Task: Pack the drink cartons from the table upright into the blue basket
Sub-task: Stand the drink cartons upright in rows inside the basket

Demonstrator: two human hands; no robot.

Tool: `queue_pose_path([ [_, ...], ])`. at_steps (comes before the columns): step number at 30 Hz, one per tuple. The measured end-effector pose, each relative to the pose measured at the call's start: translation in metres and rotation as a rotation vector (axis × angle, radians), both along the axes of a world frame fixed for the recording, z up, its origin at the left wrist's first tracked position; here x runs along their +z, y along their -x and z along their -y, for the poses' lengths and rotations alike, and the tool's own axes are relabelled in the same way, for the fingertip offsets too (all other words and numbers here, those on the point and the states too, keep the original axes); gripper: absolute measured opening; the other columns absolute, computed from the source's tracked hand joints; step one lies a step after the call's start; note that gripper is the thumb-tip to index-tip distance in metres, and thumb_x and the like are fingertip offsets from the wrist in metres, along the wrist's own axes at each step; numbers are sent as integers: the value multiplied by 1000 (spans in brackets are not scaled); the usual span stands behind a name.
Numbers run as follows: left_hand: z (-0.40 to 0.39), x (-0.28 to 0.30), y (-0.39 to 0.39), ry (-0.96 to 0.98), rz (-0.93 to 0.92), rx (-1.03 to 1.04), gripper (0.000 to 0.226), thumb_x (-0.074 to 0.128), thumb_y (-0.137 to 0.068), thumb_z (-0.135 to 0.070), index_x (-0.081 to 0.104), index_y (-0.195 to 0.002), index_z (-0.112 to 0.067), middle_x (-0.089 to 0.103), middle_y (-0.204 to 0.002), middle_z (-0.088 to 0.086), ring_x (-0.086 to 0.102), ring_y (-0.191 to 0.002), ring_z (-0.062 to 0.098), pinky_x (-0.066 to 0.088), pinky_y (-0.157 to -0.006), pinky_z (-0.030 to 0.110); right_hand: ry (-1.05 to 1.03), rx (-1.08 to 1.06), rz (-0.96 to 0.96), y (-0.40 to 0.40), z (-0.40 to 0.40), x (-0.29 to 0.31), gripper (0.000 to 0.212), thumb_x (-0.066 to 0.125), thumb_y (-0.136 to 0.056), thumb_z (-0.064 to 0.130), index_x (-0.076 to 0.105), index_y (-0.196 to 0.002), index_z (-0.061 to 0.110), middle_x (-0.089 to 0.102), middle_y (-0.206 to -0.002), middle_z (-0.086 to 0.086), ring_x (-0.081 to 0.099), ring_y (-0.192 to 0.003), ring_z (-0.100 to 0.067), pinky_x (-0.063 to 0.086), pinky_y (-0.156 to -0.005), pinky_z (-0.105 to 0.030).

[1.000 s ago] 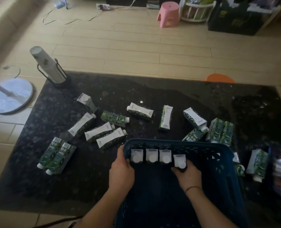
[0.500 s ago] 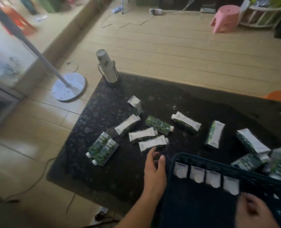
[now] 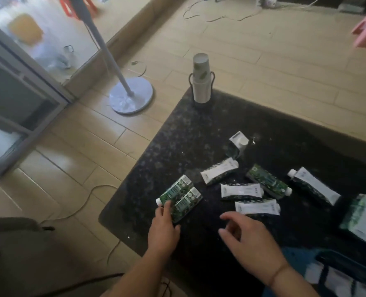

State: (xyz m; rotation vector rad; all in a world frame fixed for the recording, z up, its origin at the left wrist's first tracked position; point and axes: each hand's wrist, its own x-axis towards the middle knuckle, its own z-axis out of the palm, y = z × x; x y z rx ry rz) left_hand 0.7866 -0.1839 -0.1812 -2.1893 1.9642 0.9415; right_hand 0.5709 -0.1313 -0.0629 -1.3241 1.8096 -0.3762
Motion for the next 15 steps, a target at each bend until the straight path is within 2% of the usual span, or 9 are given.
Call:
queue_pose_path([
  [2, 1, -6, -3, 39, -47, 15, 79, 70, -84, -26, 19, -145, -36, 47, -137, -1, 56, -111, 19, 50, -87, 30, -93, 71, -28, -12, 15, -16, 31, 59, -83, 43, 57, -113, 35, 62, -83, 13, 58, -78, -3, 52, -77, -27],
  [4, 1, -10, -5, 57, -86, 25, 80, 72, -81, -28, 20, -141, -40, 56, -128, -4, 58, -107, 16, 52, -83, 32, -162, 145, -48, -25, 26, -27, 39, 57, -84, 45, 53, -121, 36, 62, -93, 13, 59, -86, -6, 52, -80, -29],
  [6, -2, -6, -5, 45, -129, 10, 79, 70, -78, -38, 25, -142, -41, 59, -124, -9, 63, -102, 15, 53, -78, 32, -199, 227, -106, -39, 34, -35, 49, 57, -86, 42, 43, -132, 36, 57, -116, 12, 57, -105, -11, 51, -87, -30],
  [8, -4, 6, 0, 76, -98, -13, 70, 62, -76, -50, 36, -140, -39, 65, -113, -9, 66, -93, 14, 51, -72, 28, -182, 307, -226, -50, 38, -43, 65, 59, -87, 35, 26, -143, 33, 38, -140, 8, 45, -124, -18, 48, -94, -33],
  [11, -7, 38, 13, 105, -133, 163, 47, 59, -73, -54, 62, -116, -35, 73, -89, -6, 68, -80, 13, 52, -69, 28, -129, 353, -247, -65, 34, -56, 86, 63, -83, 30, 7, -147, 34, 14, -151, 5, 29, -133, -23, 47, -97, -37],
  [13, -13, 58, 21, 79, -199, 277, 34, 63, -69, -58, 67, -90, -32, 70, -73, -9, 65, -68, 7, 54, -64, 29, -79, 265, -92, -75, 25, -64, 82, 63, -83, 30, 13, -147, 34, 17, -149, 7, 33, -132, -19, 47, -97, -35],
  [15, -22, 78, 30, 59, -331, 373, 25, 70, -71, -53, 65, -77, -29, 66, -63, -9, 61, -59, 0, 54, -59, 28, 11, 69, 114, -77, 14, -62, 64, 65, -80, 27, 35, -137, 30, 38, -137, 11, 49, -120, -10, 48, -93, -26],
])
